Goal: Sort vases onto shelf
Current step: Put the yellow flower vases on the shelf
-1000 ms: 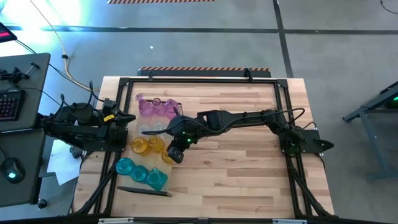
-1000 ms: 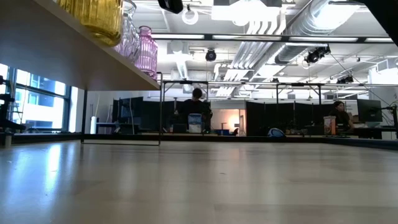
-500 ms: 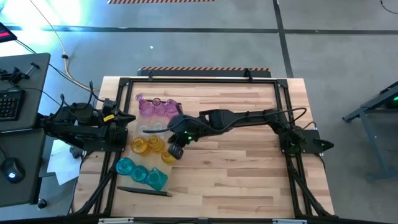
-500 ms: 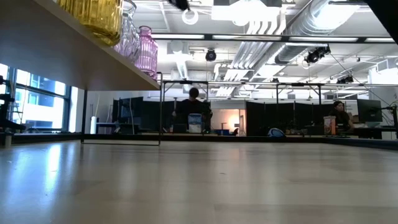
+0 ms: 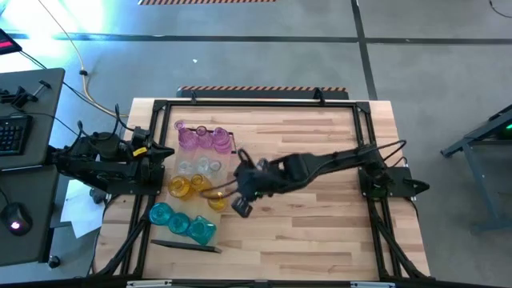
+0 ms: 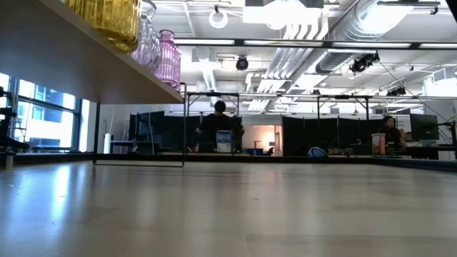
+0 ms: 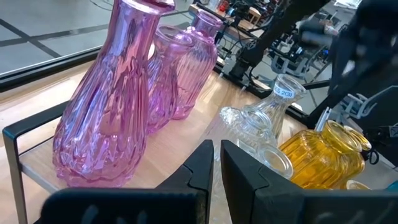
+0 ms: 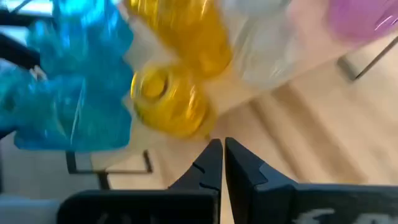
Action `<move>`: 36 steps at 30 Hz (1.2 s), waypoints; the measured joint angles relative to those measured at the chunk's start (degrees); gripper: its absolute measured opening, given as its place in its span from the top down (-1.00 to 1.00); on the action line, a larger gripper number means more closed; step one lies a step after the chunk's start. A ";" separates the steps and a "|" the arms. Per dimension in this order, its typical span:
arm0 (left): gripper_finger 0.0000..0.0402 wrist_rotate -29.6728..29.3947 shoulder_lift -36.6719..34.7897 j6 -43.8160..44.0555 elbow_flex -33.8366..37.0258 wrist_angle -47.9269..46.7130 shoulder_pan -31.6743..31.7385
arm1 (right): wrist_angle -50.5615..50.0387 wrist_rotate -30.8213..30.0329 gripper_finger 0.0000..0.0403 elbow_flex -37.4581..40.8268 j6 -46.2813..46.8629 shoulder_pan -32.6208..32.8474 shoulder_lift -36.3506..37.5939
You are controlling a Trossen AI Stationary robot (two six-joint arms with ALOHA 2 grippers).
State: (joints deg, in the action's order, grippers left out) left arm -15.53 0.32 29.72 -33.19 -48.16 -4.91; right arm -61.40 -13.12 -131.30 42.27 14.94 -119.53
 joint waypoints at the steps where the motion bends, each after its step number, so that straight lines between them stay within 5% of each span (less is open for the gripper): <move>1: 0.89 0.00 0.00 -0.06 0.00 0.02 0.00 | 1.46 1.10 1.00 1.39 0.86 0.38 -0.21; 10: 0.89 0.20 0.00 0.02 0.00 0.00 -0.01 | 15.31 6.95 1.00 12.14 5.32 0.55 -0.34; 36: 0.89 0.61 0.00 0.04 0.00 -0.02 -0.02 | 23.52 11.87 1.00 12.24 3.44 -1.96 -2.20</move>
State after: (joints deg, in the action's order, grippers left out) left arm -14.92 0.32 29.76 -33.19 -48.18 -4.93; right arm -37.88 -1.25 -119.07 45.71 12.99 -121.73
